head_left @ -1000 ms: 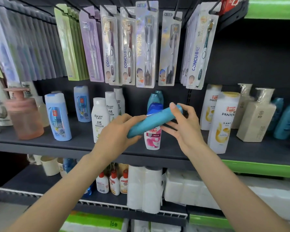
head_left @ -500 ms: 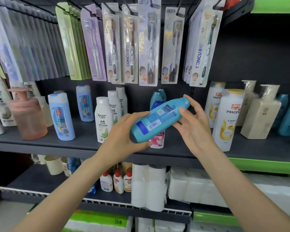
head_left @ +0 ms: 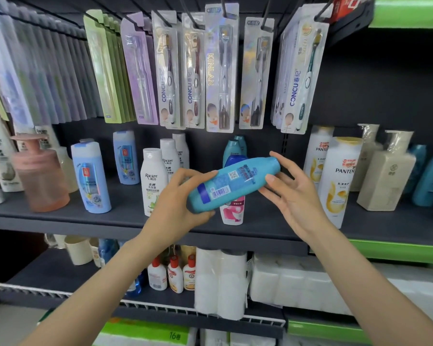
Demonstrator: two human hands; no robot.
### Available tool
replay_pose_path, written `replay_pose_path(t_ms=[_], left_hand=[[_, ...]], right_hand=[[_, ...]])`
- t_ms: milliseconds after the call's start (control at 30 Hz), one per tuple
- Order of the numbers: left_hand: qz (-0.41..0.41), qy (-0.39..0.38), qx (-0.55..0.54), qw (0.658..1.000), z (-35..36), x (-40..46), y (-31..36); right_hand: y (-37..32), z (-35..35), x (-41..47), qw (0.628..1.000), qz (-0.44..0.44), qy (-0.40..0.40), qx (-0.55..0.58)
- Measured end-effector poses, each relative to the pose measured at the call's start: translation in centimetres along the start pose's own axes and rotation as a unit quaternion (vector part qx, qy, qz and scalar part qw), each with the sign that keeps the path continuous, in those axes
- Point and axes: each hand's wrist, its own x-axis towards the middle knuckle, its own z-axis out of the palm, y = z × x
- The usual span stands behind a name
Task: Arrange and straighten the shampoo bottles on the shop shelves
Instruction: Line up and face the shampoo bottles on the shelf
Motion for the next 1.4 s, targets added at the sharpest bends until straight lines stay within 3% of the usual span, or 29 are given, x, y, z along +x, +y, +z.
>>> replay_pose_path(t_ms=[133, 333, 433, 600, 733, 833, 933, 1000, 1133, 1300, 1400], left_hand=[[-0.109, -0.055, -0.13, 0.984, -0.5, 0.2, 0.4], [-0.235, -0.132, -0.363, 0.892, -0.8, 0.4, 1.6], [-0.278, -0.158, -0.421, 0.849, -0.3, 0.7, 1.8], [-0.29, -0.163, -0.454, 0.826, 0.1, 1.0, 1.5], [-0.282, -0.18, -0.433, 0.837, 0.2, 1.2, 1.2], [-0.243, -0.176, -0.342, 0.89, 0.5, 1.9, 1.4], [-0.206, -0.092, -0.209, 0.952, 1.2, 2.9, 1.3], [-0.17, -0.014, -0.143, 0.975, 1.5, 3.8, 0.8], [-0.103, 0.025, -0.074, 0.992, 2.0, 6.1, 0.5], [-0.055, -0.06, -0.007, 0.997, 2.9, 8.6, -0.7], [-0.047, -0.074, -0.065, 0.994, 3.2, 9.0, -1.6]], right_hand=[[-0.1, -0.1, 0.1, 0.999, -0.008, 0.007, -0.032], [0.0, 0.7, 0.5, 0.999, -0.025, 0.019, -0.043], [0.1, 1.3, 0.9, 1.0, -0.01, 0.012, 0.015], [-0.5, 2.1, 1.2, 0.999, -0.028, 0.039, 0.009], [-1.0, 1.8, 1.3, 0.996, -0.049, 0.073, -0.022], [-1.5, 1.4, 1.6, 0.995, -0.063, 0.069, -0.045], [-2.3, 0.8, 1.9, 0.991, -0.075, 0.072, -0.087], [-2.7, 0.3, 2.1, 0.986, -0.09, 0.078, -0.12], [-2.9, -0.6, 2.8, 0.972, -0.113, 0.074, -0.189], [-1.9, -2.1, 5.1, 0.956, -0.128, 0.057, -0.257], [-0.8, -3.2, 7.2, 0.947, -0.111, 0.058, -0.298]])
